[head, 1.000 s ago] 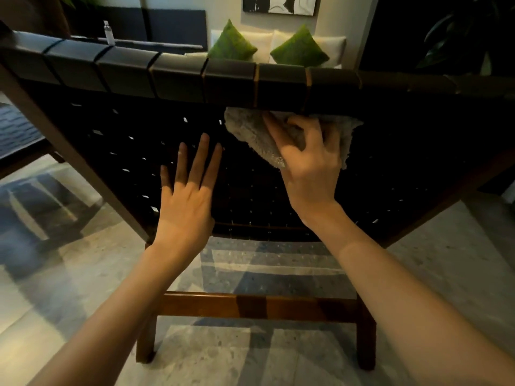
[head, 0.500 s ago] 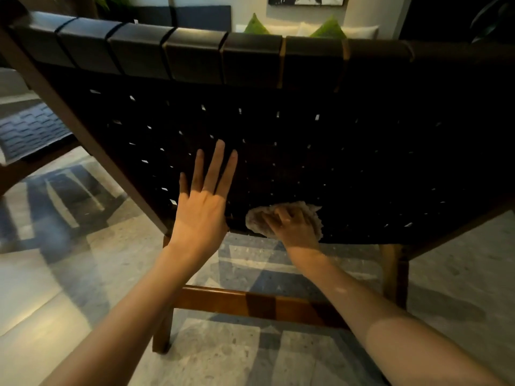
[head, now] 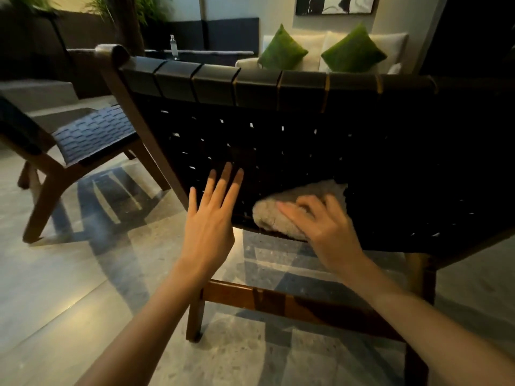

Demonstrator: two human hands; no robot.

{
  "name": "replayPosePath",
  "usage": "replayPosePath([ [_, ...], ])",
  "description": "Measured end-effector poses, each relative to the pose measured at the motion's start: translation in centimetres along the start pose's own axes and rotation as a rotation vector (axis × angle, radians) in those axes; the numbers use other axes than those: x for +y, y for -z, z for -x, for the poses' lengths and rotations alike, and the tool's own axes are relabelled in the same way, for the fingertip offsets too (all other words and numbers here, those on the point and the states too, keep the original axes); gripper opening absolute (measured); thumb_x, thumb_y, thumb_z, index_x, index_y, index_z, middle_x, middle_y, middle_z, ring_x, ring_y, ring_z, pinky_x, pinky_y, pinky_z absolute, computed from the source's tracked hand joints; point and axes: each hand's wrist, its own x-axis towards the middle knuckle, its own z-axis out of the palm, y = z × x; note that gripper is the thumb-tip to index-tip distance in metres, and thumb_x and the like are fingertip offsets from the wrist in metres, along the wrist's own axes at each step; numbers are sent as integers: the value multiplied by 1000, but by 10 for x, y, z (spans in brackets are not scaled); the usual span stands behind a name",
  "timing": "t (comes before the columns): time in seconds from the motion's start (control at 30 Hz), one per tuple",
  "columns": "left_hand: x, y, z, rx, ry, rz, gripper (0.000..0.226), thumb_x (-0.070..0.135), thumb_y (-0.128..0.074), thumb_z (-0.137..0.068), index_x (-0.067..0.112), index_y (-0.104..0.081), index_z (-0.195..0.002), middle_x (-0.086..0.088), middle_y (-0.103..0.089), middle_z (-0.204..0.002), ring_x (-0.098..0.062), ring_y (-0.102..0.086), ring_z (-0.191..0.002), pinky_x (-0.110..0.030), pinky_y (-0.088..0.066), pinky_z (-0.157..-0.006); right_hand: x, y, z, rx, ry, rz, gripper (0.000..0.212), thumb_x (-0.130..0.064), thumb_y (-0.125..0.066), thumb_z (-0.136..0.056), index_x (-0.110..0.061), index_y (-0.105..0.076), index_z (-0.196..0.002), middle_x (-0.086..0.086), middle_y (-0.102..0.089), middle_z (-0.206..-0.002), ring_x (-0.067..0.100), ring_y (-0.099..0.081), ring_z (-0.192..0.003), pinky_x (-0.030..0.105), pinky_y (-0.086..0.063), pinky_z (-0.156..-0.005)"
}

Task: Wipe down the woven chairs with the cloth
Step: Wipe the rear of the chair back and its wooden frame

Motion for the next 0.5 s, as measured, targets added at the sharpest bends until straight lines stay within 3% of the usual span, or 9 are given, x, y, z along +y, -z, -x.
replayPosePath([
  [0.07, -10, 10, 6, 5, 37, 14, 93, 11, -60, -89, 27, 12, -147, 2, 20, -155, -21, 23, -143, -46, 6, -117, 4, 16, -31, 200, 46, 10, 31, 1, -63, -88, -11, -69, -116, 12, -66, -98, 29, -50, -79, 28, -50, -59],
  [0.13, -18, 19, 10, 6, 64, 35, 90, 13, -59, -90, 28, 11, -146, 1, 20, -155, -22, 22, -143, -49, 4, -118, 3, 18, -57, 290, 22, 39, 31, -1, -65, -89, -12, -68, -118, 9, -61, -104, 27, -44, -84, 28, -48, -61],
  [0.2, -24, 27, 10, 15, 79, 60, 88, 17, -57, -90, 29, 10, -145, 2, 20, -155, -22, 22, -142, -50, 3, -118, -3, 9, -75, 314, -30, 85, 33, -1, -66, -87, -16, -69, -117, 6, -53, -108, 25, -41, -86, 28, -46, -63],
  [0.27, -29, 32, 9, 29, 84, 70, 88, 14, -57, -89, 29, 9, -146, 3, 20, -154, -22, 22, -142, -50, 3, -118, -8, -4, -86, 304, -83, 204, 36, -2, -63, -88, -22, -69, -117, 4, -58, -108, 23, -38, -84, 30, -46, -66],
  [0.37, -41, 32, 10, 47, 80, 68, 89, 8, -58, -88, 29, 6, -147, 2, 18, -155, -23, 20, -143, -52, 2, -117, -6, -18, -90, 308, -98, 335, 44, -7, -54, -91, -32, -61, -127, 1, -49, -124, 23, -40, -94, 33, -48, -78],
  [0.5, -57, 29, 9, 42, 72, 29, 90, 11, -59, -87, 29, 6, -148, 1, 21, -154, -27, 21, -143, -55, 2, -116, 8, -22, -87, 360, -106, 355, 52, -7, -57, -89, -41, -55, -129, -1, -55, -129, 26, -40, -105, 37, -35, -92],
])
